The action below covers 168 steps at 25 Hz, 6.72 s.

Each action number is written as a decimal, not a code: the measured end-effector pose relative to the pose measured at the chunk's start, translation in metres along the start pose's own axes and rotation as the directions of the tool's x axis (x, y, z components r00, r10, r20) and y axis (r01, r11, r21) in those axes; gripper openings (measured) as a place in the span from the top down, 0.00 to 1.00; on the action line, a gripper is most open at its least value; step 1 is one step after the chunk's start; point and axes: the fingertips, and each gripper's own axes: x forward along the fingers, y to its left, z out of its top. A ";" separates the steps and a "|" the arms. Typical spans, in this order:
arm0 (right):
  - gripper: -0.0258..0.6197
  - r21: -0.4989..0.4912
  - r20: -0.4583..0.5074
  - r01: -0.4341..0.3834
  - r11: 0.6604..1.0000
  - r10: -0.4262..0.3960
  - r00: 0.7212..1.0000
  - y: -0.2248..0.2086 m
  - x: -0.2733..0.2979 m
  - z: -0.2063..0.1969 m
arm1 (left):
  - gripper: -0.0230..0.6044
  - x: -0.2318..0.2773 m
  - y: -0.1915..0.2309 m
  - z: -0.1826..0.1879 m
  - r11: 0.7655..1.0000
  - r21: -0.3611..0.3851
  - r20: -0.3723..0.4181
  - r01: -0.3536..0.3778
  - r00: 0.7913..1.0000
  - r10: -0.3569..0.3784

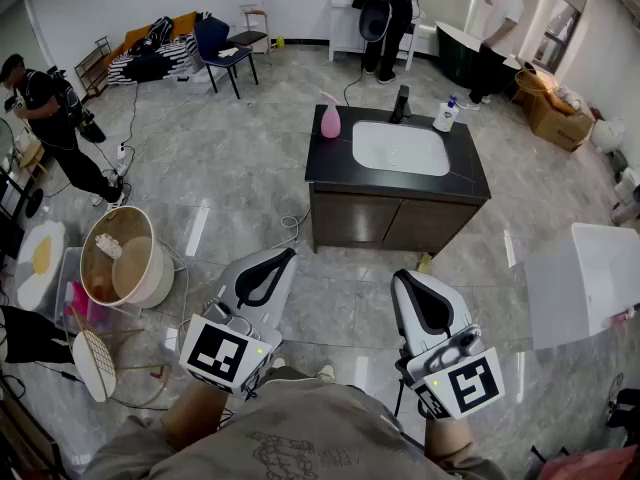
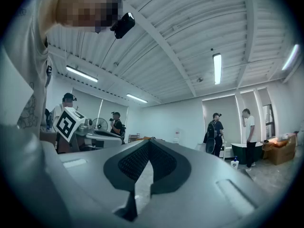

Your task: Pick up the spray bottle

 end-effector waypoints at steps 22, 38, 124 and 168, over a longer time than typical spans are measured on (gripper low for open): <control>0.92 0.021 0.012 0.048 0.999 -0.048 0.999 -0.030 -0.015 -0.006 | 0.96 0.021 -0.014 -0.003 0.998 -0.050 -0.007 0.022 1.000 -0.023; 0.62 0.036 0.027 0.084 0.996 -0.085 0.996 -0.031 -0.030 -0.008 | 0.96 0.011 -0.016 -0.010 0.999 -0.053 -0.025 0.005 1.000 -0.007; 0.58 0.090 -0.179 -0.178 0.980 0.192 0.965 -0.368 0.452 -0.120 | 0.96 0.462 0.324 -0.077 0.987 -0.060 -0.185 -0.148 0.974 0.134; 0.51 0.256 -0.385 -0.254 0.933 0.339 0.858 -0.368 0.592 -0.242 | 0.96 0.485 0.403 -0.162 0.964 -0.117 -0.361 -0.238 0.915 0.182</control>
